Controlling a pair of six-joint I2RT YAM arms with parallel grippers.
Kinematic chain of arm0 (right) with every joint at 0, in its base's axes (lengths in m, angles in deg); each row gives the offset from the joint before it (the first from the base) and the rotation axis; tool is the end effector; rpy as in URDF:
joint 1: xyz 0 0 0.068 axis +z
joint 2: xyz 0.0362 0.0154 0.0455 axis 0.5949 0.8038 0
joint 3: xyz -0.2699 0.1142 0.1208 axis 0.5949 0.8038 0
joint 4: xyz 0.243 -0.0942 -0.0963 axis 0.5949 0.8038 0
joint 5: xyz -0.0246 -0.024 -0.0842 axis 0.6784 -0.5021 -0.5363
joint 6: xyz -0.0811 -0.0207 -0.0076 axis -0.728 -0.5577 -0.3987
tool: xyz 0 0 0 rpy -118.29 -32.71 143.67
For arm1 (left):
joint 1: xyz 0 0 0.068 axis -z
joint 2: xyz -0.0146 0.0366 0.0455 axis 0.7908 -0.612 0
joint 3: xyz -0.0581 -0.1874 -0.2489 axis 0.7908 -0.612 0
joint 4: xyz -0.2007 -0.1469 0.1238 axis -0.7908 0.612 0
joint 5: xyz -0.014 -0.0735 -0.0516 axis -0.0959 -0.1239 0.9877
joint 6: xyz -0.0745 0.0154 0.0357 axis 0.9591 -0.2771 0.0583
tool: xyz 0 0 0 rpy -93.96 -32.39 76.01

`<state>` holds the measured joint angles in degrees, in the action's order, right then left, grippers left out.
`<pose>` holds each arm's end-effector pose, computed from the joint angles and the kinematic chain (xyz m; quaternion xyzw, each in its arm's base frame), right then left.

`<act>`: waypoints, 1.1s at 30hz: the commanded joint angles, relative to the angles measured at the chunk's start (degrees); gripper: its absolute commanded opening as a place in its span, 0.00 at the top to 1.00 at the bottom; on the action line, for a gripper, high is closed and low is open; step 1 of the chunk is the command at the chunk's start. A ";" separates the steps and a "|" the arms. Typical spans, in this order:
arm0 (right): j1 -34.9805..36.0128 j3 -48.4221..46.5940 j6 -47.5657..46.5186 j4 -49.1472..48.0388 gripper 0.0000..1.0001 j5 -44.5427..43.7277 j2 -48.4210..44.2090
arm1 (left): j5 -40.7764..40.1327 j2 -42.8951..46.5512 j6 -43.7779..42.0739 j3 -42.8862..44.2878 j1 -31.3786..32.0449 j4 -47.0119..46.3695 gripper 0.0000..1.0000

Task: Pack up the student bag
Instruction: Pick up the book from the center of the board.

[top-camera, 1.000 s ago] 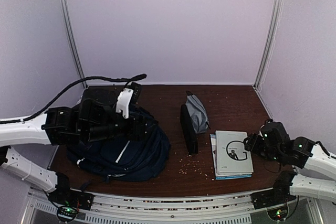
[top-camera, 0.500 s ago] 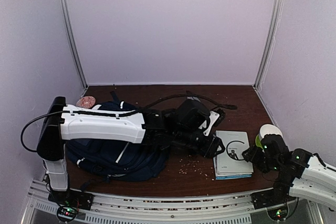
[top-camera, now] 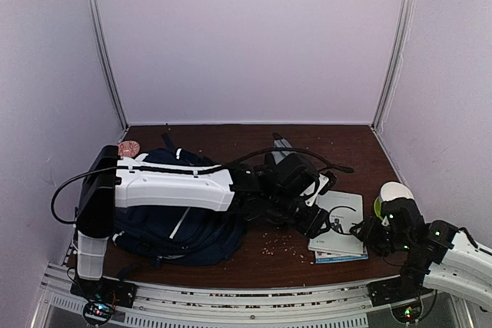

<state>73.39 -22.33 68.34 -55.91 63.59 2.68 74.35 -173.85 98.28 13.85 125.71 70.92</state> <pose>0.0874 0.0685 0.1336 0.2441 0.8973 0.3002 0.2125 0.1499 -0.5319 0.2478 0.3407 0.8461 -0.3544 0.2059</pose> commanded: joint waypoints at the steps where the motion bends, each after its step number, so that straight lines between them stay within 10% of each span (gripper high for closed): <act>1: 0.46 1.12 1.86 -3.84 0.51 2.40 -0.31 | 0.19 -1.73 -0.79 0.18 -1.56 0.02 0.09; 33: 0.48 2.84 -1.21 -6.32 0.58 -2.19 4.22 | 8.97 -8.84 24.66 -7.50 -7.44 -9.20 0.02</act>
<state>73.65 -19.57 68.87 -64.81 64.22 7.44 82.61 -182.42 117.67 7.08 120.21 64.70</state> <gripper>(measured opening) 0.437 0.978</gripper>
